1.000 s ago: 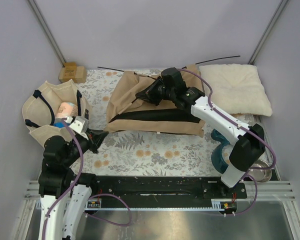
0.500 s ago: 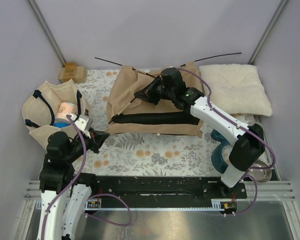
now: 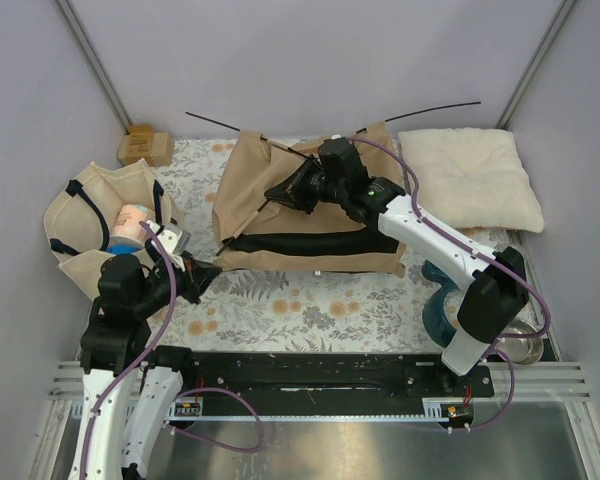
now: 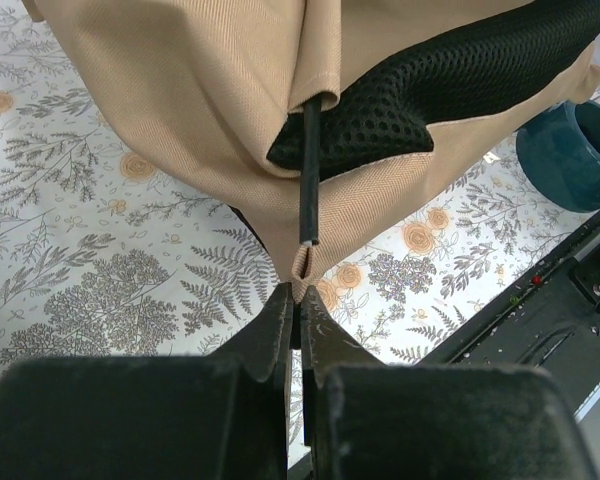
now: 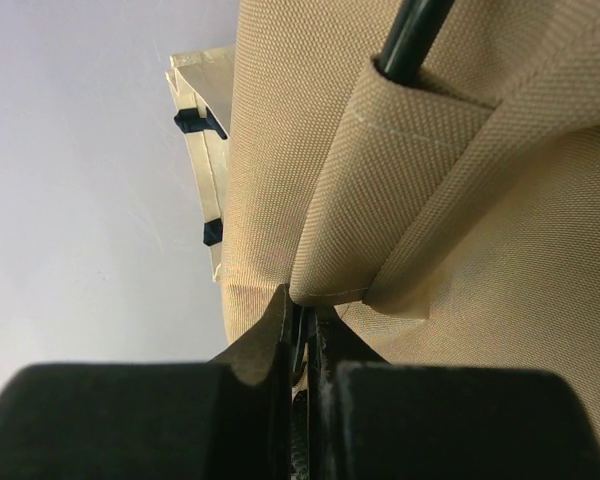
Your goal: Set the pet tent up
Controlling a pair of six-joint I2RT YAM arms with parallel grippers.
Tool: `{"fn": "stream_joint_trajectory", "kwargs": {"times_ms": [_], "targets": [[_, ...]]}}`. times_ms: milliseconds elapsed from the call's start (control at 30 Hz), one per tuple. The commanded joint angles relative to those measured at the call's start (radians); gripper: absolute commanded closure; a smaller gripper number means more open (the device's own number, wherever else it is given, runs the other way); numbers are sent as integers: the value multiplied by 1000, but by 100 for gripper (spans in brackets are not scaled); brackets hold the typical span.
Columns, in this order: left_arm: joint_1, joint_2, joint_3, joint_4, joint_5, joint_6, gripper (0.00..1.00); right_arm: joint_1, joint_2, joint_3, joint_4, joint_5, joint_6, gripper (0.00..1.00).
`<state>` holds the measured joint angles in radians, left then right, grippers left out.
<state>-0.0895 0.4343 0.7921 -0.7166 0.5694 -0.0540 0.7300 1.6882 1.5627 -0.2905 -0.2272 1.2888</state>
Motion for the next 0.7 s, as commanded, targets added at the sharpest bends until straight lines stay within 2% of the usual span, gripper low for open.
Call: {"fn": "stream_joint_trajectory", "kwargs": {"times_ms": [0, 667], "targets": [[1, 6, 52, 45, 35, -3, 100, 19, -1, 7, 53, 15, -92, 100], [0, 53, 84, 13, 32, -18, 100, 42, 4, 22, 7, 87, -236, 100]]}}
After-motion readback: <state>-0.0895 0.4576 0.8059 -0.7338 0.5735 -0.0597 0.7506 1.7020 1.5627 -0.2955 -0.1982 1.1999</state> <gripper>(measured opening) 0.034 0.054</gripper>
